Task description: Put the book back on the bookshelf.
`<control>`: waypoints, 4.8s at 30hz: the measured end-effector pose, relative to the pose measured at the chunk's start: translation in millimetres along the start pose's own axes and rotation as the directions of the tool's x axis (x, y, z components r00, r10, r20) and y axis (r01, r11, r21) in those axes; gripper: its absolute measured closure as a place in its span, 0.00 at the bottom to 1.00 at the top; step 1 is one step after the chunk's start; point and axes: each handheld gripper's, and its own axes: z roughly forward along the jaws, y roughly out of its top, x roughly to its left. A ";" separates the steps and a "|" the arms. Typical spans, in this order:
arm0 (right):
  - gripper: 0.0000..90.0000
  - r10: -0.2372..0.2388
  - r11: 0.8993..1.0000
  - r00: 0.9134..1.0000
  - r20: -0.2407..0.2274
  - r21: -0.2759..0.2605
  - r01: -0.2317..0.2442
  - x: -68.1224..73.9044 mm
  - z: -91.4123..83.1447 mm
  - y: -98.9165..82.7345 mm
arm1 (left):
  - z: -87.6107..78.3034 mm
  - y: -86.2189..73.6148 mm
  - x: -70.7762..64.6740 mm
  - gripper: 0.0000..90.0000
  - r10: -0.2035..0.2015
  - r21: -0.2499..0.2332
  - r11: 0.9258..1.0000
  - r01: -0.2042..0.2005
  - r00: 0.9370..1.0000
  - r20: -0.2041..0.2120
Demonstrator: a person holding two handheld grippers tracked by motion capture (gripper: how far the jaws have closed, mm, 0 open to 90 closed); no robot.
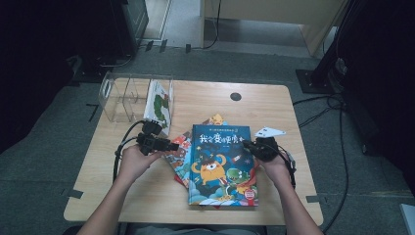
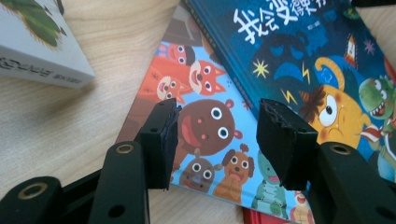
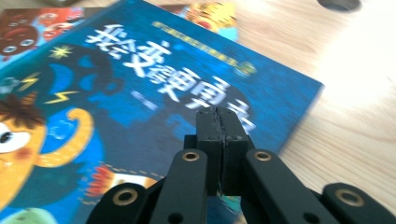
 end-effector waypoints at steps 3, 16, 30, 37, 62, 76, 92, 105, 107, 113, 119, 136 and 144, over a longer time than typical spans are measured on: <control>1.00 0.016 1.000 1.000 0.010 0.013 -0.016 -4.9 0.4 -2.4 | 0.5 -2.4 -0.6 0.55 0.004 -0.005 1.000 -0.004 1.000 0.003; 1.00 0.083 0.996 0.994 0.075 0.029 -0.086 -24.9 0.9 -10.1 | -1.9 -11.5 0.3 0.54 0.018 -0.029 0.999 -0.018 1.000 0.006; 1.00 0.095 0.994 0.993 0.075 0.042 -0.098 -24.3 12.4 -6.6 | -3.2 -25.3 -2.9 0.66 0.023 -0.036 0.999 -0.022 0.999 0.027; 1.00 0.084 0.995 0.995 0.060 0.045 -0.087 -21.2 17.9 -2.0 | -3.9 -34.0 -6.7 0.85 0.063 -0.037 0.997 -0.062 0.998 0.027; 1.00 0.034 0.998 0.999 0.012 0.047 -0.034 -7.7 33.8 12.7 | 23.0 -58.0 -21.8 1.00 0.135 0.008 0.991 -0.136 0.988 0.073; 1.00 0.017 0.998 1.000 -0.015 0.055 -0.016 -0.5 42.7 19.8 | 21.8 -68.2 -29.8 1.00 0.149 0.009 0.989 -0.150 0.984 0.095; 1.00 -0.026 0.997 1.000 0.006 0.076 0.025 19.1 63.3 38.0 | 15.1 -83.6 -40.8 1.00 0.145 -0.020 0.989 -0.144 0.985 0.098; 1.00 -0.060 0.995 0.998 0.018 0.076 0.059 27.0 79.9 51.6 | 16.3 -92.9 -49.2 1.00 0.135 -0.049 0.990 -0.130 0.986 0.095; 1.00 -0.056 0.995 0.998 0.025 0.080 0.054 26.5 79.8 52.9 | 16.9 -93.0 -51.3 1.00 0.137 -0.054 0.990 -0.133 0.987 0.085; 1.00 -0.031 0.999 0.999 0.029 0.043 0.030 20.0 70.4 53.7 | 18.1 -91.2 -54.2 1.00 0.135 -0.053 0.990 -0.131 0.988 0.077; 1.00 0.012 1.000 1.000 0.015 0.015 -0.012 11.6 60.9 48.1 | 27.3 -85.4 -61.5 1.00 0.133 -0.067 0.990 -0.127 0.987 0.086; 1.00 0.042 0.999 0.999 0.011 -0.029 -0.042 10.5 20.3 18.9 | 16.3 -44.1 -38.3 1.00 0.155 -0.095 0.985 -0.147 0.984 0.084; 1.00 0.074 0.996 0.997 0.009 -0.056 -0.073 13.6 -10.9 -3.4 | 5.7 -23.6 -9.2 1.00 0.150 -0.100 0.984 -0.146 0.988 0.028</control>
